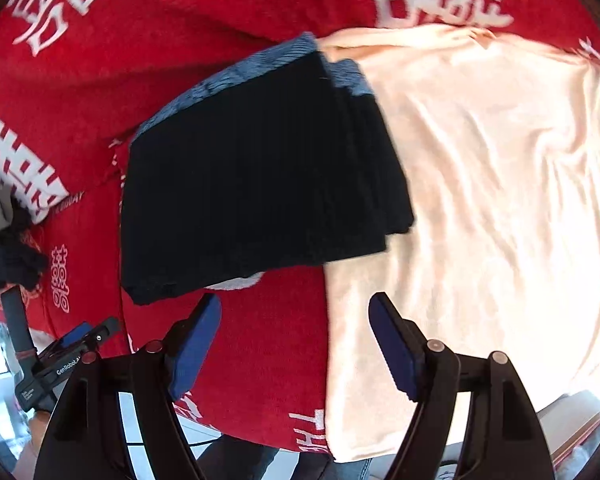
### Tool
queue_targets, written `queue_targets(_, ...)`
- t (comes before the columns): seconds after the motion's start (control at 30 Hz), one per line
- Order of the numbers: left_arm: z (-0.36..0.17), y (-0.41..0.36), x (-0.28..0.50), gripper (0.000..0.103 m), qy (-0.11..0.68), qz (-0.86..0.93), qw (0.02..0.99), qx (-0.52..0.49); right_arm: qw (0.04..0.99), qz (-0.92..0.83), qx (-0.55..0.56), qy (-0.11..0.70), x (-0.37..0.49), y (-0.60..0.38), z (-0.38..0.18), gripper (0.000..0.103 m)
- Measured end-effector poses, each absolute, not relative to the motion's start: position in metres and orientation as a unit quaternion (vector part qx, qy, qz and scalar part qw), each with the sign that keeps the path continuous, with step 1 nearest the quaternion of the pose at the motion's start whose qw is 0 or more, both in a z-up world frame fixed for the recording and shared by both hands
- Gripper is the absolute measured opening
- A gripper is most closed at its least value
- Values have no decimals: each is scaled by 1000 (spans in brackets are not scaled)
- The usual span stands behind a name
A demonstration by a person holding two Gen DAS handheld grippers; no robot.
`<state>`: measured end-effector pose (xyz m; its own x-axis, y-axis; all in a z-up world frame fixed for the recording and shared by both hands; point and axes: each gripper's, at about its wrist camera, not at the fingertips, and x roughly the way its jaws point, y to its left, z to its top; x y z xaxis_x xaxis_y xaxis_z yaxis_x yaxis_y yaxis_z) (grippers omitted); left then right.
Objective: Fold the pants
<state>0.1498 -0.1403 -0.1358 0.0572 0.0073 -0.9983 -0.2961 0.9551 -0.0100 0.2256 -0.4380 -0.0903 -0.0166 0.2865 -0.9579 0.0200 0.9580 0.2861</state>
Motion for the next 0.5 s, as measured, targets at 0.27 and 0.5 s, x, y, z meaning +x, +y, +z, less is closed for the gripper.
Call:
queue_targets(0.27, -135, -152, 168, 103, 680, 103, 720, -93, 691, 81, 135, 705, 223, -466, -97, 79)
queue_targets(0.5, -133, -162, 180, 103, 680, 98, 723, -79, 691, 77, 151, 703, 225, -489, -97, 79)
